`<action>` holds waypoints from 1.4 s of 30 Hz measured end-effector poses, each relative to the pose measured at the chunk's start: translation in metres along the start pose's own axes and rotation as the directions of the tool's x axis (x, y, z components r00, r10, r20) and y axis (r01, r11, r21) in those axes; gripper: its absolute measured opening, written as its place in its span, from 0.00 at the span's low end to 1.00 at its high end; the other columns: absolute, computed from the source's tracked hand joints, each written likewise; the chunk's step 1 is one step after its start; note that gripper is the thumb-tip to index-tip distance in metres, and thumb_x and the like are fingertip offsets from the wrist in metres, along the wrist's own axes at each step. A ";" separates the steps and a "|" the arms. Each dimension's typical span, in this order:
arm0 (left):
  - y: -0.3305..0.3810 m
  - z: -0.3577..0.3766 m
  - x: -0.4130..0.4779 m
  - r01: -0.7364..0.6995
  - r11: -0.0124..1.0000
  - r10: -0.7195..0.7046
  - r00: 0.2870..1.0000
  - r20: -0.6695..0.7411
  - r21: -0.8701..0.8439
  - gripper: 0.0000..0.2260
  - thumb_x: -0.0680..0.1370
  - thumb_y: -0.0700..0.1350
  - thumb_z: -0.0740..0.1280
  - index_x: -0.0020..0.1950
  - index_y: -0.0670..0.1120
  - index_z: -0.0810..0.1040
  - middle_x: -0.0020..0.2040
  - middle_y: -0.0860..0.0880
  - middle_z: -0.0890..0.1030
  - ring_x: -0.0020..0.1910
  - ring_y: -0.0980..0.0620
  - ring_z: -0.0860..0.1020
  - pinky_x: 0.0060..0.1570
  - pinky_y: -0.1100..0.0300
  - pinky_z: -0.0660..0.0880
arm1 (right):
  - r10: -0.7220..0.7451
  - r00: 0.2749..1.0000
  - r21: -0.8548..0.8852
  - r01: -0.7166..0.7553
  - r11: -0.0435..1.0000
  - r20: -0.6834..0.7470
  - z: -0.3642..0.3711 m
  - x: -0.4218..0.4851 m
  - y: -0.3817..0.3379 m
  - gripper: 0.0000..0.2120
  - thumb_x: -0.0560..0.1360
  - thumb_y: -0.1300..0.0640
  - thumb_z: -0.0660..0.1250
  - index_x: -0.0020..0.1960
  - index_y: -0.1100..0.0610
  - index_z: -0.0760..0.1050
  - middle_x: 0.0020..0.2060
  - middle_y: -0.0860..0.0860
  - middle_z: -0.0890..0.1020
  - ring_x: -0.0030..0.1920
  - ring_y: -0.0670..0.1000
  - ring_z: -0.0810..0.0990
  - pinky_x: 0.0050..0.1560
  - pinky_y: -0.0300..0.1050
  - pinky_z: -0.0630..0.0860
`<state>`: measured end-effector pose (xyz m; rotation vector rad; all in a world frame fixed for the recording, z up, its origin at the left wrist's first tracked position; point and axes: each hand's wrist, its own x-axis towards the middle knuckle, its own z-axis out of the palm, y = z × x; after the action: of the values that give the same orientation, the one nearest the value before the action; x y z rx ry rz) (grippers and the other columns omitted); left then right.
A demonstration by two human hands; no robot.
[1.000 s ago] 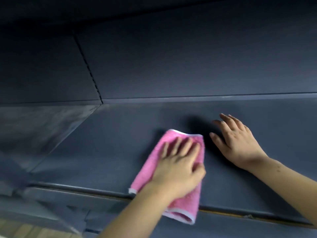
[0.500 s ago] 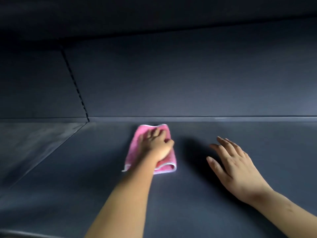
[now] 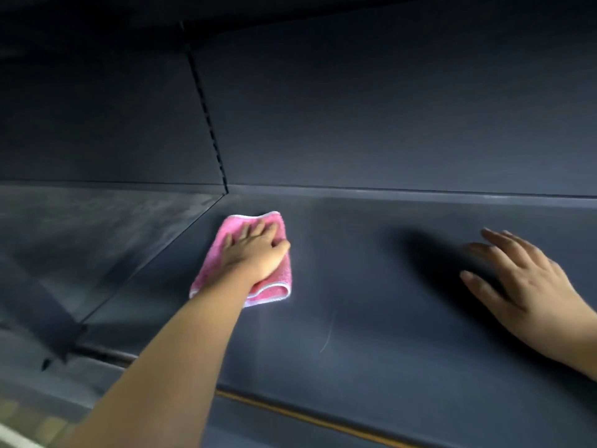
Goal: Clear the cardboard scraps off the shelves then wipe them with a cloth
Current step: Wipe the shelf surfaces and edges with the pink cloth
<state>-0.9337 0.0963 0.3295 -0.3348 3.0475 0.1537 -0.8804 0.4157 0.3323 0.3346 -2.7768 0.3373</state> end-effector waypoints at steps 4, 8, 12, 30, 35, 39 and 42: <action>-0.036 -0.001 -0.014 0.033 0.999 -0.033 0.999 0.002 -0.010 0.24 0.81 0.55 0.44 0.77 0.55 0.44 0.78 0.56 0.43 0.78 0.51 0.43 0.75 0.49 0.43 | -0.128 0.991 0.140 0.122 0.983 0.033 0.019 0.015 -0.061 0.25 0.76 0.44 0.55 0.69 0.54 0.66 0.73 0.53 0.63 0.74 0.53 0.55 0.70 0.45 0.53; -0.056 -0.001 -0.031 -0.022 0.999 0.021 1.000 -0.006 -0.028 0.24 0.81 0.55 0.45 0.77 0.57 0.44 0.78 0.57 0.43 0.78 0.52 0.43 0.76 0.50 0.43 | -0.261 0.955 0.265 0.217 0.940 0.143 0.039 0.028 -0.147 0.24 0.78 0.44 0.53 0.72 0.50 0.60 0.74 0.50 0.58 0.75 0.51 0.52 0.70 0.43 0.53; -0.103 -0.002 -0.051 0.009 1.000 -0.009 1.000 -0.005 -0.020 0.24 0.81 0.53 0.46 0.77 0.57 0.44 0.78 0.57 0.42 0.77 0.54 0.42 0.76 0.51 0.42 | -0.358 0.913 0.334 0.280 0.900 0.198 0.047 0.030 -0.206 0.23 0.79 0.44 0.51 0.72 0.51 0.60 0.74 0.51 0.58 0.74 0.53 0.53 0.70 0.46 0.53; -0.061 0.005 -0.133 -0.435 0.882 0.423 0.900 -0.103 -0.182 0.21 0.70 0.48 0.56 0.60 0.45 0.76 0.68 0.43 0.73 0.71 0.48 0.64 0.73 0.57 0.50 | -0.499 0.836 0.408 0.383 0.829 0.228 0.049 0.031 -0.241 0.20 0.80 0.53 0.53 0.71 0.51 0.62 0.73 0.49 0.61 0.73 0.51 0.58 0.70 0.44 0.54; -0.099 -0.008 -0.159 -0.525 0.797 0.509 0.850 -0.136 -0.298 0.14 0.62 0.31 0.59 0.40 0.41 0.81 0.45 0.47 0.83 0.54 0.49 0.78 0.69 0.51 0.64 | -0.655 0.687 0.415 0.521 0.746 0.315 0.046 0.014 -0.245 0.21 0.81 0.50 0.47 0.72 0.51 0.63 0.74 0.47 0.61 0.75 0.44 0.52 0.72 0.37 0.47; -0.124 -0.005 -0.178 -0.421 0.851 0.356 0.902 -0.245 -0.313 0.30 0.63 0.31 0.57 0.61 0.48 0.80 0.63 0.59 0.73 0.68 0.60 0.66 0.66 0.79 0.52 | -0.622 0.727 0.158 0.604 0.781 0.290 0.048 -0.003 -0.254 0.23 0.81 0.49 0.46 0.72 0.55 0.60 0.74 0.51 0.60 0.75 0.48 0.54 0.71 0.41 0.48; -0.140 0.002 -0.184 -0.269 0.914 0.155 0.924 -0.351 -0.304 0.28 0.65 0.37 0.62 0.67 0.42 0.73 0.70 0.50 0.68 0.72 0.54 0.62 0.66 0.79 0.53 | -0.619 0.748 0.097 0.616 0.782 0.239 0.038 -0.015 -0.266 0.20 0.77 0.51 0.52 0.63 0.60 0.68 0.63 0.56 0.71 0.64 0.56 0.67 0.67 0.47 0.59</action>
<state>-0.7239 0.0000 0.3298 -0.0369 3.3655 0.7285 -0.8064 0.1568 0.3431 1.3517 -2.6922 0.1435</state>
